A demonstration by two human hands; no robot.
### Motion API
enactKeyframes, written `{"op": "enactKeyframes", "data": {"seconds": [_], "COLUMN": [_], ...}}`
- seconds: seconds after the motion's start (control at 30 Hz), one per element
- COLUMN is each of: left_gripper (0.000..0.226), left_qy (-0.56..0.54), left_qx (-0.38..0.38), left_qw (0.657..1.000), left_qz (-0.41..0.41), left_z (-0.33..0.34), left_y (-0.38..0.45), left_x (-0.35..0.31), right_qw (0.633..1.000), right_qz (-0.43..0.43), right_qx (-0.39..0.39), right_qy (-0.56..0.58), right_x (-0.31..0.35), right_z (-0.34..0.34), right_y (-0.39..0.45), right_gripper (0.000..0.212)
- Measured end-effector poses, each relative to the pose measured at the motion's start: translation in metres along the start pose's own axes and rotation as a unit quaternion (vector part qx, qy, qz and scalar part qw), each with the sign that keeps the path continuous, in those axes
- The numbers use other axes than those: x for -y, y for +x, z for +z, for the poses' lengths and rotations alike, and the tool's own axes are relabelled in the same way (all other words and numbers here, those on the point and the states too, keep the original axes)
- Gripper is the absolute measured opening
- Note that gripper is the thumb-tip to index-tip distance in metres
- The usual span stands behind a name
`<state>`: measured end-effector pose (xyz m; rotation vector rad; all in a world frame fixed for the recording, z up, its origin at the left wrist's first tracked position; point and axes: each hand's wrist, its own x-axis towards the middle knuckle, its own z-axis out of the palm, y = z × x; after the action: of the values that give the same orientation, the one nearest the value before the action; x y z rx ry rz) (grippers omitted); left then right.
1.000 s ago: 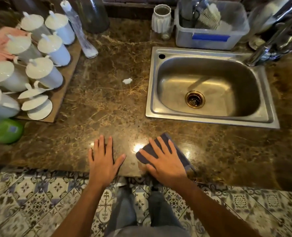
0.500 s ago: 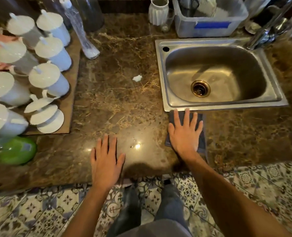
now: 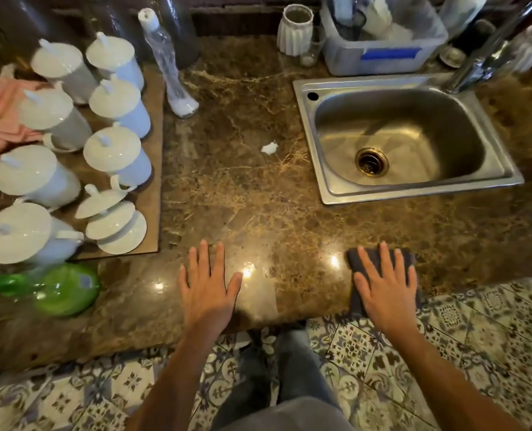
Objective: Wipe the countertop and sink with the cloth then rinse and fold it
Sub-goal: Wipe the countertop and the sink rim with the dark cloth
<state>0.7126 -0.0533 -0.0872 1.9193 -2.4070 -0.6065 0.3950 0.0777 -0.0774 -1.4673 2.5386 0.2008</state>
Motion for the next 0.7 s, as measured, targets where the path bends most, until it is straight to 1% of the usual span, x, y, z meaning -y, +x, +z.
{"op": "enactKeyframes", "data": {"seconds": [0.03, 0.1, 0.13, 0.17, 0.2, 0.27, 0.33, 0.43, 0.53, 0.6, 0.7], "left_gripper": [0.073, 0.065, 0.061, 0.059, 0.058, 0.056, 0.056, 0.051, 0.049, 0.051, 0.057], "left_qy": [-0.015, -0.065, -0.081, -0.083, -0.074, -0.036, -0.009, -0.059, -0.096, -0.086, -0.073], "left_qx": [-0.002, -0.017, -0.033, -0.055, -0.080, -0.131, -0.158, -0.191, -0.201, -0.187, -0.173], "left_qw": [1.000, 0.998, 0.996, 0.995, 0.993, 0.988, 0.982, 0.968, 0.955, 0.958, 0.962], "left_qz": [0.005, 0.010, 0.002, -0.016, -0.041, -0.078, -0.100, -0.152, -0.199, -0.198, -0.198], "left_z": [0.000, -0.001, -0.002, -0.003, -0.004, -0.005, -0.007, -0.008, -0.013, -0.015, -0.014], "left_y": [0.000, -0.002, -0.006, -0.013, -0.020, -0.038, -0.054, -0.066, -0.077, -0.082, -0.086], "left_x": [0.000, 0.006, 0.011, 0.019, 0.030, 0.058, 0.082, 0.100, 0.105, 0.108, 0.113], "right_qw": [0.999, 0.994, 0.992, 0.994, 0.997, 0.999, 0.991, 0.963, 0.917, 0.891, 0.876], "right_qz": [0.041, 0.105, 0.115, 0.101, 0.067, -0.033, -0.132, -0.270, -0.398, -0.454, -0.481], "right_qx": [-0.002, -0.015, -0.018, -0.021, -0.025, -0.025, -0.015, 0.001, 0.002, 0.018, 0.026], "right_qy": [0.010, 0.037, 0.046, 0.048, 0.042, 0.021, 0.021, 0.027, 0.022, 0.015, 0.019], "right_x": [0.000, 0.024, 0.044, 0.066, 0.091, 0.141, 0.189, 0.244, 0.299, 0.327, 0.342], "right_z": [-0.003, -0.008, -0.010, -0.010, -0.009, -0.004, 0.003, 0.015, 0.016, 0.017, 0.020], "right_y": [0.010, 0.028, 0.033, 0.035, 0.032, 0.013, -0.015, -0.047, -0.051, -0.047, -0.041], "right_gripper": [0.062, 0.065, 0.065, 0.065, 0.065, 0.063, 0.061, 0.059, 0.054, 0.052, 0.052]}}
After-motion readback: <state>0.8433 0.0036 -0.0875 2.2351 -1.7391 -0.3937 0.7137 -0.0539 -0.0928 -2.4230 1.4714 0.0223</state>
